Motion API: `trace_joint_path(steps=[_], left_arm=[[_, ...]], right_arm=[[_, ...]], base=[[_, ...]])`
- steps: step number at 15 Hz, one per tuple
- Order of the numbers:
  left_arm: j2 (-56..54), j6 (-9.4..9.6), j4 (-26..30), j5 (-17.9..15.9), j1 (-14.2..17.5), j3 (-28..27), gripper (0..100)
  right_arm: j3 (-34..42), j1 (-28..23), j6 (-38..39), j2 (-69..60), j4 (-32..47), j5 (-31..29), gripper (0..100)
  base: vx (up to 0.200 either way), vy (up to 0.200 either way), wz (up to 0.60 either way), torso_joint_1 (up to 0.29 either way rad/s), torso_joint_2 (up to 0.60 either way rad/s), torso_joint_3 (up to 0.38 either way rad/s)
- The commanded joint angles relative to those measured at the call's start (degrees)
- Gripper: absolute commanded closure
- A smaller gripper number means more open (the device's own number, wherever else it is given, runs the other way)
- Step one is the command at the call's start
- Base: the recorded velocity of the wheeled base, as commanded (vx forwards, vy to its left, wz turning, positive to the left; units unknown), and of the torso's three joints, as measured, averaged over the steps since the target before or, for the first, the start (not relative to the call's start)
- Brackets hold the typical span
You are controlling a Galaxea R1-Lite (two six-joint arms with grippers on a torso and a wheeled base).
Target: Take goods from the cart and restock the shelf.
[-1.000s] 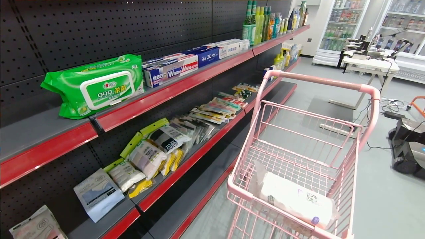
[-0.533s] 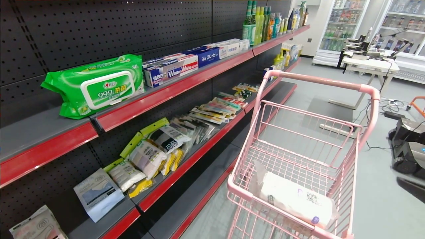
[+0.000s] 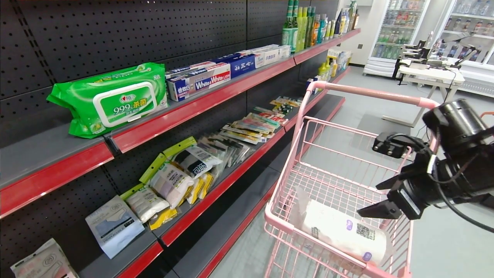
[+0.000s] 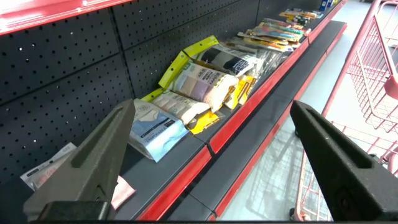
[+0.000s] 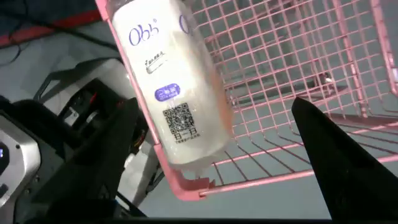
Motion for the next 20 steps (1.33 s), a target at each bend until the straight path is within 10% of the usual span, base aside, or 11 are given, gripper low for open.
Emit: trace_joint_path(steps=[1, 20], left_arm=[[-0.01, 0.02, -0.02, -0.02, 0.09, 0.00, 0], [-0.01, 0.02, -0.02, -0.02, 0.00, 0.00, 0]], right_arm=[[-3.41, 1.08, -0.80, 6.96, 0.73, 0.16, 0], [-12.82, 10.92, -4.23, 22.96, 9.34, -4.58, 0]], base=[[0.000, 0.000, 0.00, 0.000, 0.00, 0.000], [0.000, 0.000, 0.00, 0.000, 0.00, 0.000]])
